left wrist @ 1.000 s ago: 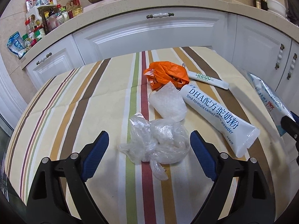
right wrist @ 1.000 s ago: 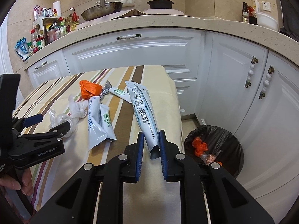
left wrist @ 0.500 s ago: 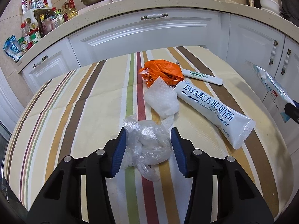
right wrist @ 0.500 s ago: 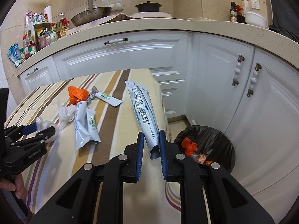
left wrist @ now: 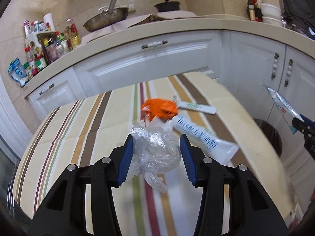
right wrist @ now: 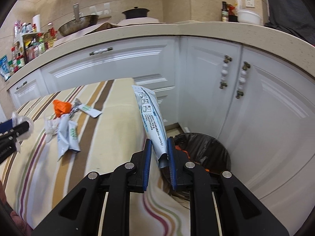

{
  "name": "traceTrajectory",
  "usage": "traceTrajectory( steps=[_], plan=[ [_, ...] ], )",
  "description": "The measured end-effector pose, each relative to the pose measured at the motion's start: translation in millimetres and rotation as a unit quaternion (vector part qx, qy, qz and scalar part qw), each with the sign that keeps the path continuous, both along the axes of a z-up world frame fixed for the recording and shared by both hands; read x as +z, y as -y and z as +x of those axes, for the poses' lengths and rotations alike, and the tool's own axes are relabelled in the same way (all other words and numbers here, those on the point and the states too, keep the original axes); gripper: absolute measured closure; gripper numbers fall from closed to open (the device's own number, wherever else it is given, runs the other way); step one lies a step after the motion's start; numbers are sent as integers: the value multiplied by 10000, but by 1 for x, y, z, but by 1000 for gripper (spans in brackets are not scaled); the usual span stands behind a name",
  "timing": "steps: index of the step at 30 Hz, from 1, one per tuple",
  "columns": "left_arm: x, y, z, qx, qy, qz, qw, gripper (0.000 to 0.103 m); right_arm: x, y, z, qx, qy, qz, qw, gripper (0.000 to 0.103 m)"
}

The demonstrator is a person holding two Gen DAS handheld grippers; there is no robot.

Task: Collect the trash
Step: 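Carry the tube and clear bag to the bin and open both grippers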

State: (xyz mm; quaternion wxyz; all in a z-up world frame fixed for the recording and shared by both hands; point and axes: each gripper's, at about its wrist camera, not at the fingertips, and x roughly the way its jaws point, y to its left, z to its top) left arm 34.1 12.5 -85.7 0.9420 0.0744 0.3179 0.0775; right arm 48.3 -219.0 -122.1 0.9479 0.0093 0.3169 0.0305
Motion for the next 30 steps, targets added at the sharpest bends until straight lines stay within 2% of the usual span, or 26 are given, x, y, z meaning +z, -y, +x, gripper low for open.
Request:
traceTrajectory(
  steps=[7,18,30],
  plan=[
    [13,61,24,-626,196,-120,9978,57,-3,38,2,-461,16,65,9989,85],
    [-7,172,76,-1415,-42,-100,9899,57,-19,95,19,-1025,-70,191,9945,85],
    [-50,246,127,-1533,-528,153,9866,57,-47,138,47,-1350,-245,375,9898,86]
  ],
)
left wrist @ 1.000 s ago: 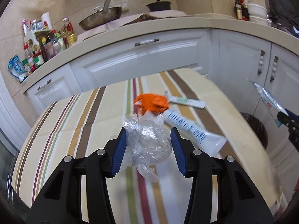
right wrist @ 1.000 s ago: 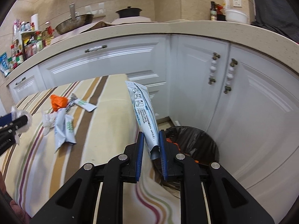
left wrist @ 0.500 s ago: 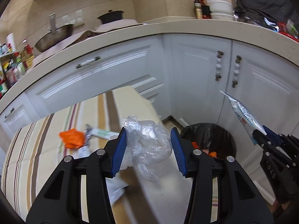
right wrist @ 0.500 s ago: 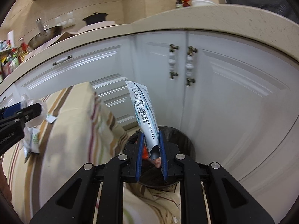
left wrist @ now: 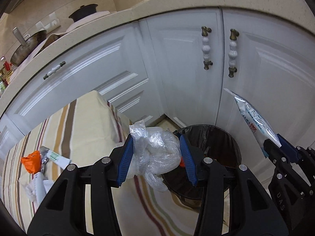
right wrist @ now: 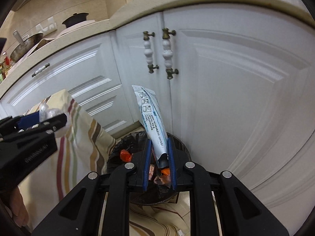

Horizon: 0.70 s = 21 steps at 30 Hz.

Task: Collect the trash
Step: 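Carry the tube and clear bag to the bin and open both grippers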

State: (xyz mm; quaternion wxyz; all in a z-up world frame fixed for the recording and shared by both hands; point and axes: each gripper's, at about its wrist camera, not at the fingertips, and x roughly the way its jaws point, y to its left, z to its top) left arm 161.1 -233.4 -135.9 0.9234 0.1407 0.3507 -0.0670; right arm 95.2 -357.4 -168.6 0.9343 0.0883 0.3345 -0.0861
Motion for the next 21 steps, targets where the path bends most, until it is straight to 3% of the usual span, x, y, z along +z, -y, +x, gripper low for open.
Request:
traceTrajectory(
  steps=[2,12,14,15,16,21],
  plan=[
    [-7,6,8,18,-196,-91,9998,57,-4,4,5,-20,-5,26,10000,86],
    [-42,26,45,237,-489,231,9983,52,-32,12,37,39,-259,170,9995,85],
    [-51,29,52,295,-588,333,9973,42,-40,13,41,-12,-295,178,9994,74],
    [-53,29,55,309,-639,339,9969,40,-43,14,43,-37,-306,181,9994,64],
    [-57,29,58,322,-712,343,9963,39,-46,15,45,-47,-334,188,9993,61],
    [-59,24,62,353,-788,296,9958,30,-45,15,45,-59,-365,157,9992,61]
  ],
)
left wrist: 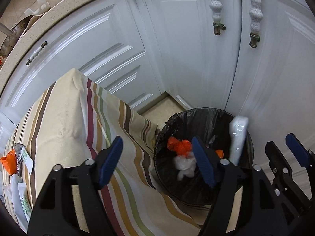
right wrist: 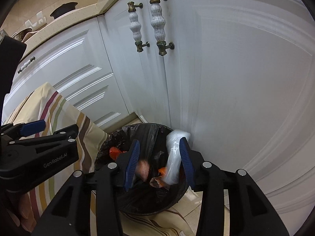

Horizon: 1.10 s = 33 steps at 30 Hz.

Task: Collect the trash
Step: 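Carry the tube and clear bag to the bin and open both grippers, then return to the table and grasp the white DHA tube with the right gripper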

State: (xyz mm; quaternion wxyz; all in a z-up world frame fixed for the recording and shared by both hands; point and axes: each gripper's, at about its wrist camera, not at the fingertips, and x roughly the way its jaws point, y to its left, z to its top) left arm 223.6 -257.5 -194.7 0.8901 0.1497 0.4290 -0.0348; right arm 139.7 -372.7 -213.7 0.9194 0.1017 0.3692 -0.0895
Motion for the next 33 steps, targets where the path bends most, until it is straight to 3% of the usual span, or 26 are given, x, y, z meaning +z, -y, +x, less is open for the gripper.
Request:
traceTrajectory(
  steps=[6,16,23,33],
  plan=[
    [16,-8,-7,-103,47,-244,9996,29,16,-1,-12,-68,114,-56,9999,59],
    [76,-60,-45,-123,547,-577,9968,28,65,-37,-30,229,485,-241,9983,54],
    [106,-138,-77,351,899,-577,9937,26,89,-94,-35,811,699,-167,9941,53],
    [116,-267,-118,1455,1019,-324,9836,25,105,-190,-43,1873,788,-120,9791,53]
  ],
)
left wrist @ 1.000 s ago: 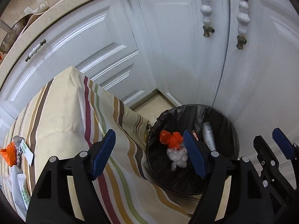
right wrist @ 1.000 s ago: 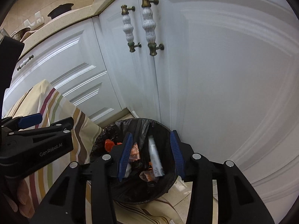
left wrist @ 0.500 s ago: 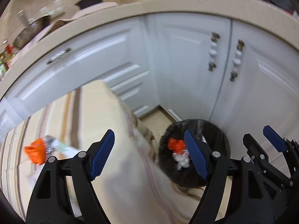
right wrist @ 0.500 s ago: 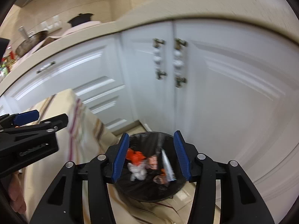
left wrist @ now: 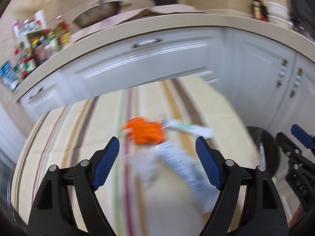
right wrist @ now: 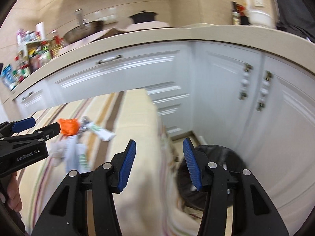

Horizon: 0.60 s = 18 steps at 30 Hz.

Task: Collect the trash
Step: 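Return to the table and grasp the white DHA tube with the right gripper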

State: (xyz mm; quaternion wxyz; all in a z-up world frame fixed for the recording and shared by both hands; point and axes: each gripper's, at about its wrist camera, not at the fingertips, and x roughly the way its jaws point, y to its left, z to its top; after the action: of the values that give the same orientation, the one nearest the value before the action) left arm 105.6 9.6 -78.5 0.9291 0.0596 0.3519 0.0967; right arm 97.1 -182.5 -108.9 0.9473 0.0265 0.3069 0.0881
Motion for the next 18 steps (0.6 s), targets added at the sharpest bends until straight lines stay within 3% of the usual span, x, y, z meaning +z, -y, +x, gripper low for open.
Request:
traceTrajectory(
  steps=[10,18],
  plan=[
    [-13,-84,-38,824,-152,5,9965,25,-4,-79,-16,980,-140,-197,9949,53],
    [-27,-111,-53,1033,-292,-171,9941,25,-19,-114,-21,1417,-471,-455,9877,53]
  ],
)
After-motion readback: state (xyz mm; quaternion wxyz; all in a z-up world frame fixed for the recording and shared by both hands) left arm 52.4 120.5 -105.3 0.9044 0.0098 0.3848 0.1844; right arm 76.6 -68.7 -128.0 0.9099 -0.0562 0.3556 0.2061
